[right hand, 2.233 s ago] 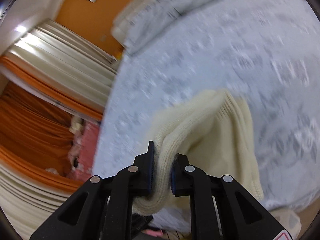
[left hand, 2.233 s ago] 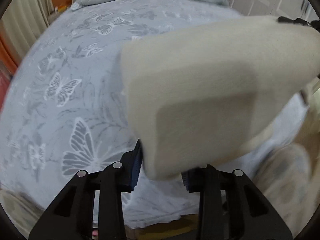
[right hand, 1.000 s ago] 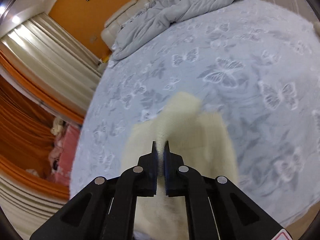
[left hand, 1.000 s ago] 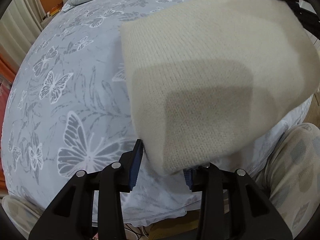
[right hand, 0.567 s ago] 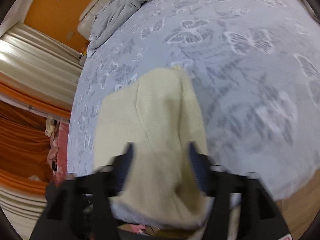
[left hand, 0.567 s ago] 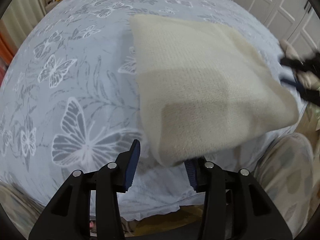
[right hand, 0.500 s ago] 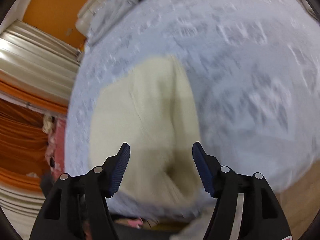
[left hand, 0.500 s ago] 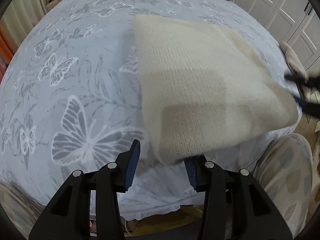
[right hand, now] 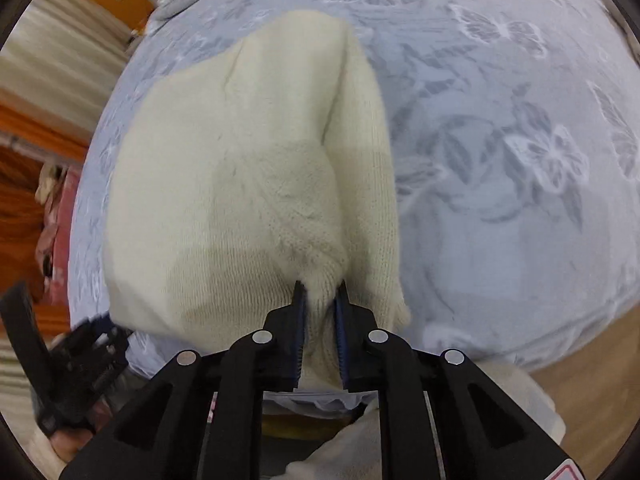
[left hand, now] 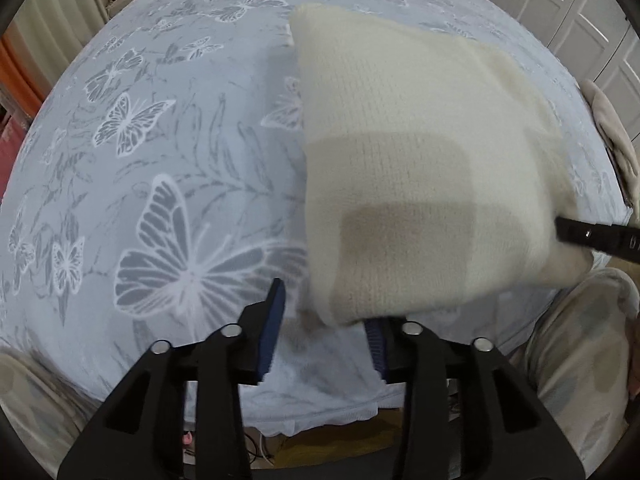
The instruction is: Fold small clothes
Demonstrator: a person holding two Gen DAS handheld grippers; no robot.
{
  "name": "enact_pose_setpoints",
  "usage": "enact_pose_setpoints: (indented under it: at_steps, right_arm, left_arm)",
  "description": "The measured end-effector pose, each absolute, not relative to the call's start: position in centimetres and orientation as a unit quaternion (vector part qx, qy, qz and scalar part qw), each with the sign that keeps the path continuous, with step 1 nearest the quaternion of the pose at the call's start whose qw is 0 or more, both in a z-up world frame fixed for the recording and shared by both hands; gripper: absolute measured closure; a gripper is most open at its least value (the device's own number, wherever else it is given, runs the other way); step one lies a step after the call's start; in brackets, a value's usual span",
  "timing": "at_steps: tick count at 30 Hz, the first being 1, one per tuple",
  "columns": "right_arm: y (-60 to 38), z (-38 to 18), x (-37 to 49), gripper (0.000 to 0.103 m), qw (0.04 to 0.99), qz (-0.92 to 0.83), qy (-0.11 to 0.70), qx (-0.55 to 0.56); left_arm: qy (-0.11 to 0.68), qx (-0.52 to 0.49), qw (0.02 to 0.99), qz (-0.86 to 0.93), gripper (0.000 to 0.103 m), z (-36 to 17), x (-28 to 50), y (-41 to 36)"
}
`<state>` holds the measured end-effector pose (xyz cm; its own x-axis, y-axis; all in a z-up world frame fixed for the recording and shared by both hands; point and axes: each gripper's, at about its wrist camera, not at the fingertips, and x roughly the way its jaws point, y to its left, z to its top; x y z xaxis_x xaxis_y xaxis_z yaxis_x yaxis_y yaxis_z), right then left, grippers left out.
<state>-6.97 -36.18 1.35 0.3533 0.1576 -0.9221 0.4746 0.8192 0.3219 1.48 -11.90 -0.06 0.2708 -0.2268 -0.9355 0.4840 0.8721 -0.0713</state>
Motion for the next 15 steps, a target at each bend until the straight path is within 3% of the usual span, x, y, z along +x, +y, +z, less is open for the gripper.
enact_pose_setpoints:
  at_steps: [2,4,8,10,11,15]
  right_arm:
    - [-36.2,3.8,-7.7,0.078,0.788,-0.125,0.531,0.285]
    - [-35.5,6.9,-9.1,0.077,0.812,-0.146,0.496,0.27]
    - [-31.6,9.6,-8.8,0.078,0.841,-0.074,0.476,0.247]
    - [-27.5,8.9,-7.2,0.09,0.833,-0.006,0.502,0.235]
    - [-26.0,8.1,-6.7,0.103,0.825,0.018,0.515,0.233]
    - [-21.5,3.2,-4.6,0.103,0.801,0.032,0.555,0.22]
  left_arm:
    - [0.565,0.103,0.784,-0.238,0.05,0.8,0.8,-10.5]
    - [0.55,0.109,0.792,-0.242,0.035,1.8,0.0,-8.9]
    - [0.519,0.15,0.812,-0.22,0.029,3.1,-1.6,-5.6]
    - [0.522,0.135,0.817,-0.205,0.029,3.4,-1.7,-4.0]
    - [0.523,0.126,0.818,-0.203,0.028,3.5,-1.5,-3.6]
    - [0.514,0.105,0.83,-0.187,0.026,4.7,-1.2,-2.2]
